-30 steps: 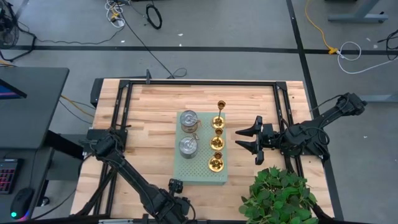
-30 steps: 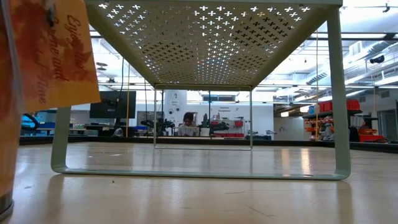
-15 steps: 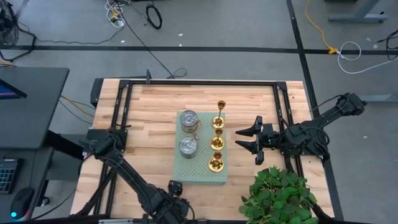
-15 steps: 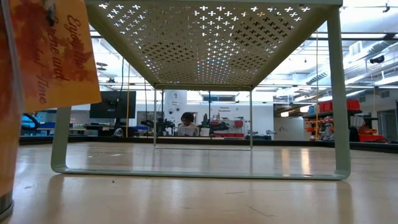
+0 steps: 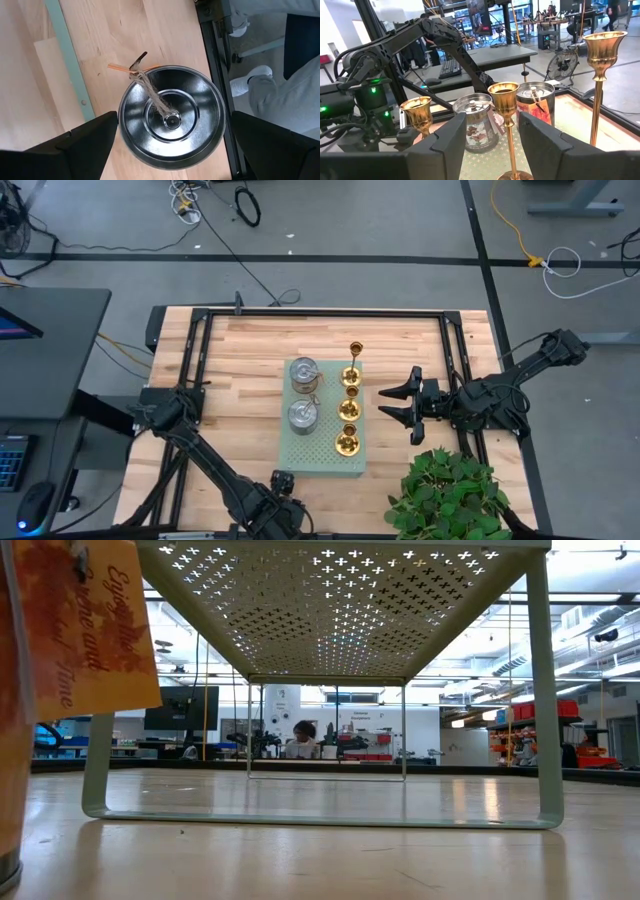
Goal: Pick & Place candle stick holders
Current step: Put the orange scented candle on the shelf
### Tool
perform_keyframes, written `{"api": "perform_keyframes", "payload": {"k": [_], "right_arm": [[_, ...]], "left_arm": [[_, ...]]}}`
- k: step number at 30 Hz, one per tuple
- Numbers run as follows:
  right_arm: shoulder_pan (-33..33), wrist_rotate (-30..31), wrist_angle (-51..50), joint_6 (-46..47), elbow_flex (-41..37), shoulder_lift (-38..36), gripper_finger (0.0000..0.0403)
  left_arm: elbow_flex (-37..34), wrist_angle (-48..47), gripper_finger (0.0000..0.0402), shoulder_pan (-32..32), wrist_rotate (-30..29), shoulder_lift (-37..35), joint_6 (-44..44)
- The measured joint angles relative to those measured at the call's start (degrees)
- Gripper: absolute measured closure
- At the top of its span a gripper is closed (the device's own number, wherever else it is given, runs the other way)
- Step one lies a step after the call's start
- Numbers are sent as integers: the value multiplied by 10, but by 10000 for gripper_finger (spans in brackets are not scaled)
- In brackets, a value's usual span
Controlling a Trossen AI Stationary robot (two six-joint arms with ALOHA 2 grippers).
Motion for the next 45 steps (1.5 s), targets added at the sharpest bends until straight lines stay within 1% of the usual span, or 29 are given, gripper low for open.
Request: {"api": "perform_keyframes", "payload": {"k": [14,19,25,29,40,45], "right_arm": [[0,0,0,0,0,0,218],[0,0,0,0,0,0,218],[0,0,0,0,0,0,218],[0,0,0,0,0,0,218],[0,0,0,0,0,0,218],[0,0,0,0,0,0,218]], "left_arm": [[0,2,2,0,8,1,-2],[0,-4,2,0,13,18,-2],[0,-2,2,0,6,18,0],[0,-2,2,0,6,18,-16],[0,-1,2,1,10,18,-14],[0,0,17,0,2,18,-12]]}}
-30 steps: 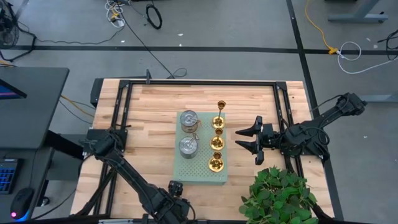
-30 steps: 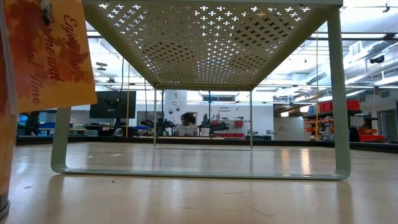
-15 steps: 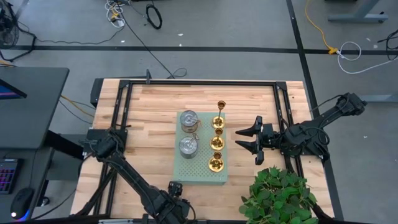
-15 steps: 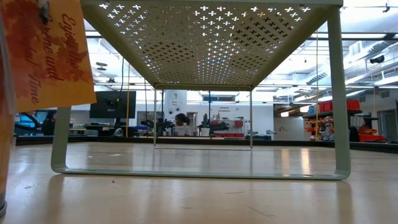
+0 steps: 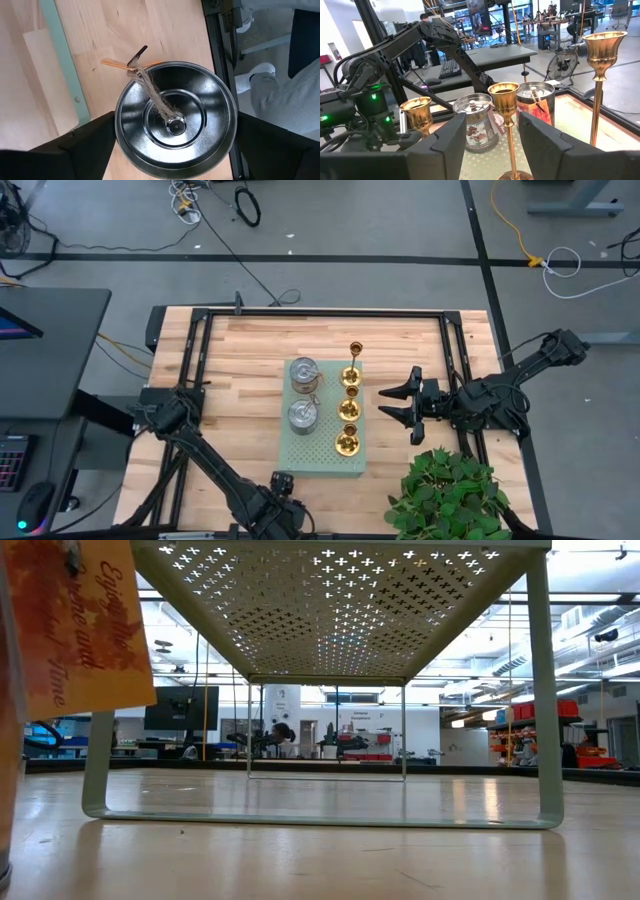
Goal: Pick & Place candle stick holders
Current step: Put the orange scented candle on the shelf
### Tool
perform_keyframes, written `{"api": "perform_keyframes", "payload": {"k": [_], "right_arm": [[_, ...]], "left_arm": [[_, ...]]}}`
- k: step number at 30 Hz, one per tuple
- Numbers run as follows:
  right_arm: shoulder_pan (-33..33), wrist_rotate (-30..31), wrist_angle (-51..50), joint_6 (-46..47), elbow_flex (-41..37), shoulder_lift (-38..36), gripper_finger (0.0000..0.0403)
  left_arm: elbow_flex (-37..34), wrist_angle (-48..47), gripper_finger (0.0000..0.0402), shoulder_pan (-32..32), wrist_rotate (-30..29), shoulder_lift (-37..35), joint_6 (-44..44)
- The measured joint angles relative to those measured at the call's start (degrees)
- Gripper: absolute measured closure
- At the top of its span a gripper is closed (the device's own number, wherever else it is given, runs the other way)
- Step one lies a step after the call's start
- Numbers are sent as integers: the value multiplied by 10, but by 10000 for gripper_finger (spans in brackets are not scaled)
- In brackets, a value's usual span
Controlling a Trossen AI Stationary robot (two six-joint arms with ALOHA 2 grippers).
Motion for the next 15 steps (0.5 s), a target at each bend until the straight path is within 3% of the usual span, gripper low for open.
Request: {"api": "perform_keyframes", "payload": {"k": [4,15], "right_arm": [[0,0,0,0,0,0,218],[0,0,0,0,0,0,218]], "left_arm": [[0,1,36,0,-2,0,0],[0,15,30,-1,-10,0,1]]}}
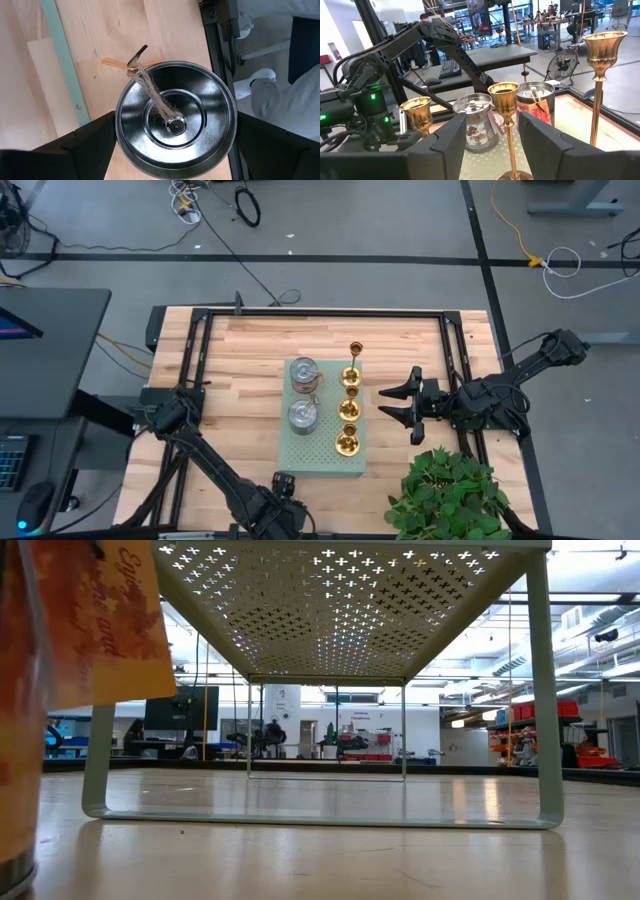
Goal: Pick & Place candle stick holders
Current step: Put the orange scented candle on the shelf
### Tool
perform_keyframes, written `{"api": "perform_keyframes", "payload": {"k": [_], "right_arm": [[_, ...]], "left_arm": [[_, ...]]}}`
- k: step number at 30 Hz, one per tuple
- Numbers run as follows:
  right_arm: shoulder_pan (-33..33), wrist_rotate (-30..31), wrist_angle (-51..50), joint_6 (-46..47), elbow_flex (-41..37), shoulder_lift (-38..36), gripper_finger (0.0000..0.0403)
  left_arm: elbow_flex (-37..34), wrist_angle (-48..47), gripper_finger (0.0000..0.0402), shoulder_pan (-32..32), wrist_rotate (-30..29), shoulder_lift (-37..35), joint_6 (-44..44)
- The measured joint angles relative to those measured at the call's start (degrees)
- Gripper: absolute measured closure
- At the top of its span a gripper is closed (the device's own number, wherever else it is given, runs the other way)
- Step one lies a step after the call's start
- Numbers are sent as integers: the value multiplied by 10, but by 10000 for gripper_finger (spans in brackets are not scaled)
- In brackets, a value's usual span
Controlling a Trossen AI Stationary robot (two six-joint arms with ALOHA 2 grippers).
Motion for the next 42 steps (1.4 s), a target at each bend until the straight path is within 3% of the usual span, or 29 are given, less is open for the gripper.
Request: {"api": "perform_keyframes", "payload": {"k": [15,23,31,42], "right_arm": [[0,0,0,0,0,0,218],[0,0,0,0,0,0,218],[0,0,0,0,0,0,218],[0,0,0,0,0,0,218]], "left_arm": [[18,8,33,-3,-34,-11,15],[119,-68,33,-14,-65,-14,15],[276,-205,33,-14,-108,-14,37],[258,-238,32,36,-158,-99,99]]}}
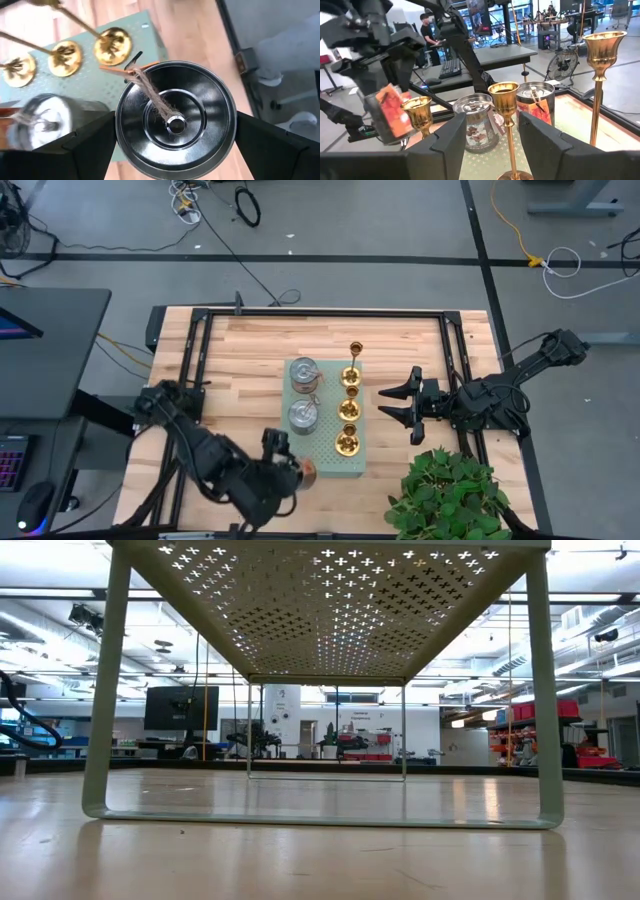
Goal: Pick & Place candle stick holders
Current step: Put the orange scented candle on the shelf
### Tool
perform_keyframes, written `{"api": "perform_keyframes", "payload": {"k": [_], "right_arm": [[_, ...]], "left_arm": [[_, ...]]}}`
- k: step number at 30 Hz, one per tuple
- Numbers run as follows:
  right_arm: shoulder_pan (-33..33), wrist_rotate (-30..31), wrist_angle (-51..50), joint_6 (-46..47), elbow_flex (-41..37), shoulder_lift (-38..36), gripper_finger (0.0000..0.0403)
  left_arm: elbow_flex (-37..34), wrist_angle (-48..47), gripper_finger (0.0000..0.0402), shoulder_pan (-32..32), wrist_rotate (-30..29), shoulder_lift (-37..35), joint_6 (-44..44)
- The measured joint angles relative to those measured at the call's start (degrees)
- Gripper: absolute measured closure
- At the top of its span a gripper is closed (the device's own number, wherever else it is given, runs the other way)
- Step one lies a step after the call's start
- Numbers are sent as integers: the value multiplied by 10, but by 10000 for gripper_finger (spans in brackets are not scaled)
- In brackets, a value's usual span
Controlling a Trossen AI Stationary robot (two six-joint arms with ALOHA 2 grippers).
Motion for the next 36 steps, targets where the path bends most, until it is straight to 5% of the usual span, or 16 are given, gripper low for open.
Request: {"api": "perform_keyframes", "payload": {"k": [12,36], "right_arm": [[0,0,0,0,0,0,218],[0,0,0,0,0,0,218]], "left_arm": [[-5,-24,32,81,40,-3,35],[-5,-21,15,124,118,-3,38]]}}
